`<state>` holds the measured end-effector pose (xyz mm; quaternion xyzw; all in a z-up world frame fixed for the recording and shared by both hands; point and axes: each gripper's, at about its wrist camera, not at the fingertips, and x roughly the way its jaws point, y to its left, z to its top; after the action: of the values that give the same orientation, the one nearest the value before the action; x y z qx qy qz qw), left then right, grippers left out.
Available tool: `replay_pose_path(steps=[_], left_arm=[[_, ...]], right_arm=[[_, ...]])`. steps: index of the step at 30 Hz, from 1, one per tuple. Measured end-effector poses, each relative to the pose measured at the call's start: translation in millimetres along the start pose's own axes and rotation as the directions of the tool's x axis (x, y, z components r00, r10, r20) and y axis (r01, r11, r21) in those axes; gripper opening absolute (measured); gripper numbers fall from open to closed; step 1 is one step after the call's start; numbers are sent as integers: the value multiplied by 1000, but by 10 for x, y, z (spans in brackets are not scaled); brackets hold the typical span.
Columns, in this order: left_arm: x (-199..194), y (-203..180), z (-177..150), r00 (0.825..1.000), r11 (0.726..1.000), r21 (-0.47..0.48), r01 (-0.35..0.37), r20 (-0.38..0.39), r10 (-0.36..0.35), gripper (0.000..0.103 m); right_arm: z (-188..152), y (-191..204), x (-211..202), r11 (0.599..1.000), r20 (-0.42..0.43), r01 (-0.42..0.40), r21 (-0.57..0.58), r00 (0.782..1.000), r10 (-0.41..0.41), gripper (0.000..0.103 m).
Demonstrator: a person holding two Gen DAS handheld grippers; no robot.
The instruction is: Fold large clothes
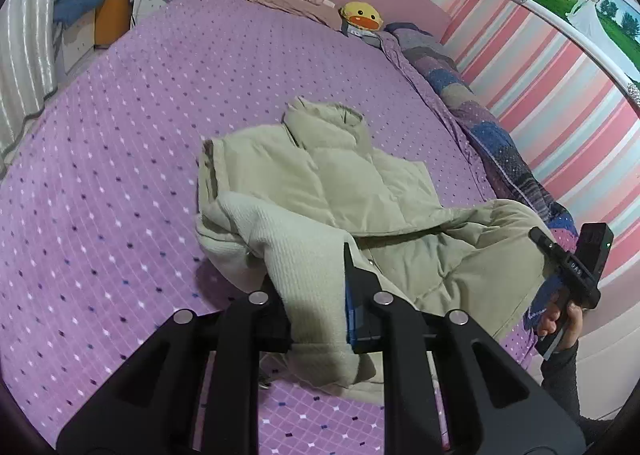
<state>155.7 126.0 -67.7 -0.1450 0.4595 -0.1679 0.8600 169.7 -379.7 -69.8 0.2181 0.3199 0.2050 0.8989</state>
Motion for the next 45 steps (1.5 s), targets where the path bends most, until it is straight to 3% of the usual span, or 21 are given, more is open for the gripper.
replay_pose_path(steps=[6,10,17,22,27,31,34,37,38,40,42,45], left_arm=[[39,7,394,997,997,23,-69,-23,70,16],[252,139,930,996,996,-29,-85,-28,84,16],[768,448,1764,987,984,-82,-160,-34,158,16],[1310,830,2175,981,969,-155,-191,-73,181,16],[1989,1313,2101,964,948,-219,-231,-180,194,16],[2224,1516,1899,967,947,-246,-206,-200,159,17],[2244,1500,1902,966,954,-226,-197,-213,149,19],[2266,1371,2025,958,958,-203,-203,-241,152,21],[2258,1320,2063,955,959,-199,-201,-257,147,27],[2225,1233,2093,955,965,-198,-175,-273,117,51],[2167,1156,2127,963,967,-232,-105,-267,40,83],[2133,1095,2183,963,959,-277,-64,-270,-14,90]], right_arm=[[326,74,138,999,8,30,-24,1000,-30,22],[697,-25,347,998,22,67,-1,997,-67,22],[1615,-315,1025,985,30,160,57,986,-162,22],[1993,-794,1761,947,-19,295,123,955,-295,22],[1888,-1309,2410,905,-139,402,138,913,-385,22],[1560,-1646,2687,887,-228,438,149,888,-400,22],[1467,-1707,2749,886,-259,444,135,879,-401,22],[1513,-1680,2673,890,-257,429,155,887,-382,22],[1546,-1658,2637,896,-254,413,165,895,-366,23],[1588,-1572,2586,909,-252,389,153,904,-344,24],[1625,-1510,2558,913,-283,382,142,900,-332,28],[1646,-1497,2489,921,-297,350,170,909,-291,44]])
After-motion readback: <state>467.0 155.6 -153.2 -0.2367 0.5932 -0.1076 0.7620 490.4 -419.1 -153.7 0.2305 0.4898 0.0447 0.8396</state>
